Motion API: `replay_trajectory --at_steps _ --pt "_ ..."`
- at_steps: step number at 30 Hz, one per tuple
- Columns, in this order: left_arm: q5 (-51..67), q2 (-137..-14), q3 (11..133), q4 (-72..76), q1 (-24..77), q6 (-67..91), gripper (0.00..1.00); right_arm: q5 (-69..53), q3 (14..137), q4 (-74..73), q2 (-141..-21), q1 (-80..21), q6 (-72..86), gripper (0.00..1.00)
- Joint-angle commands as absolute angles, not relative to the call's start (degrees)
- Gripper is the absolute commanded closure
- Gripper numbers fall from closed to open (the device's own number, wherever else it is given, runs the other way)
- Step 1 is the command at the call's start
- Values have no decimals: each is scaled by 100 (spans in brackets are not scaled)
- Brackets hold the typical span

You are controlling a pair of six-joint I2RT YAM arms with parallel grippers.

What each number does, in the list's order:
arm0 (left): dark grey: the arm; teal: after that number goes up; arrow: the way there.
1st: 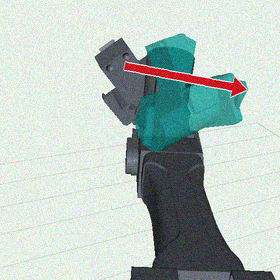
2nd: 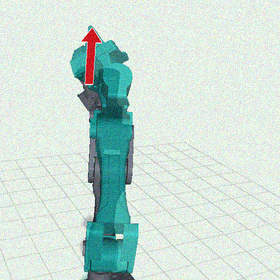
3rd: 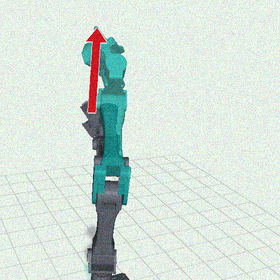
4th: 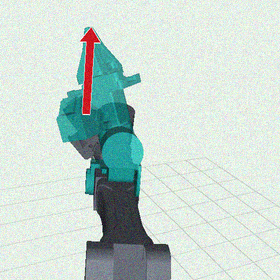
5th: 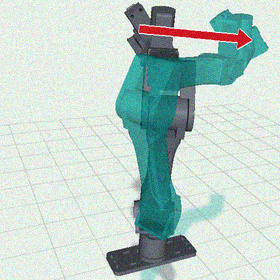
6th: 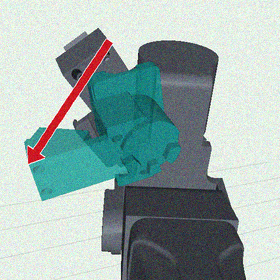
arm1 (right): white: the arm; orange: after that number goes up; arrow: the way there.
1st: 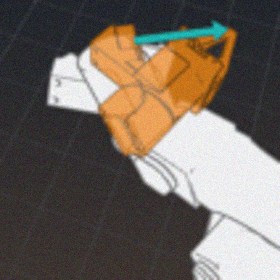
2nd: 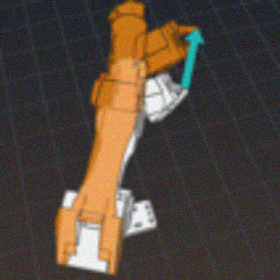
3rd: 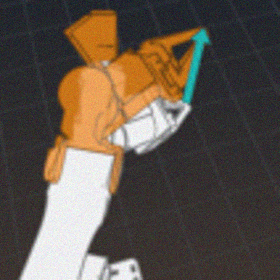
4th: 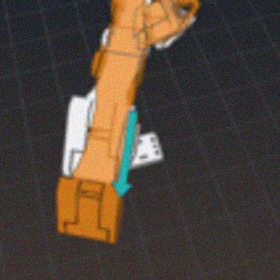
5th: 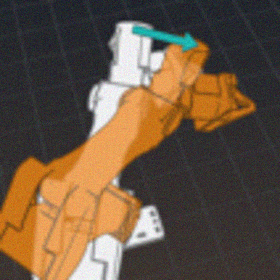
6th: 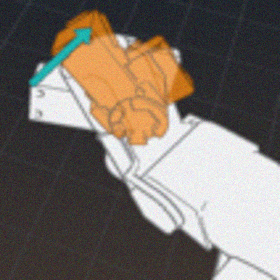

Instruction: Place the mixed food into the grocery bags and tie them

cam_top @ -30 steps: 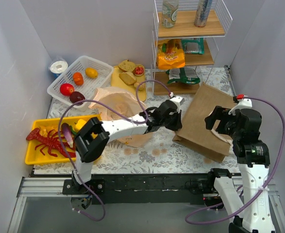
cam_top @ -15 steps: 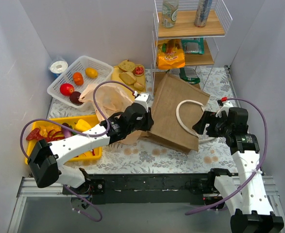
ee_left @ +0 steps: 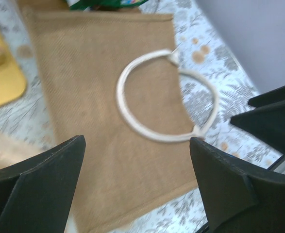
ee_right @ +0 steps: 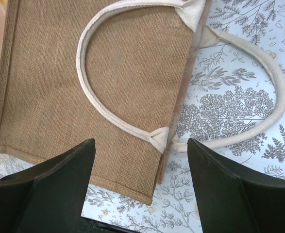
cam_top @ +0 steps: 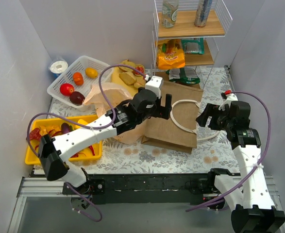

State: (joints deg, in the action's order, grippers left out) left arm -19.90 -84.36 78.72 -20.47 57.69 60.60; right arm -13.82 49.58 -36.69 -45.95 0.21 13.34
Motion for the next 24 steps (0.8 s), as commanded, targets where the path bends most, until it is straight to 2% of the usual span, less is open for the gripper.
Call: replay_trajectory --at_steps 1,7,11,14,21,24 --pt "-1759 -9525 8830 -2205 5897 5888 10 -1283 5142 -3209 -4474 26 1494 16" --pt "-1950 -11038 9702 -2505 5897 5784 4 -1266 5063 -3357 -3966 26 1661 17" --pt "-2863 -11698 10335 -2935 5889 5810 6 -1116 4966 -3524 -3516 26 1714 18" --pt "-2936 -11812 10248 -2761 5889 5661 8 -1099 4992 -3717 -3331 26 1696 18" --pt "-2971 -12172 10248 -2663 5897 5572 27 -1090 4816 -3876 -3138 26 1670 18" --pt "-2988 -12339 10248 -2654 5889 5555 39 -1081 4790 -3894 -3111 26 1670 18"
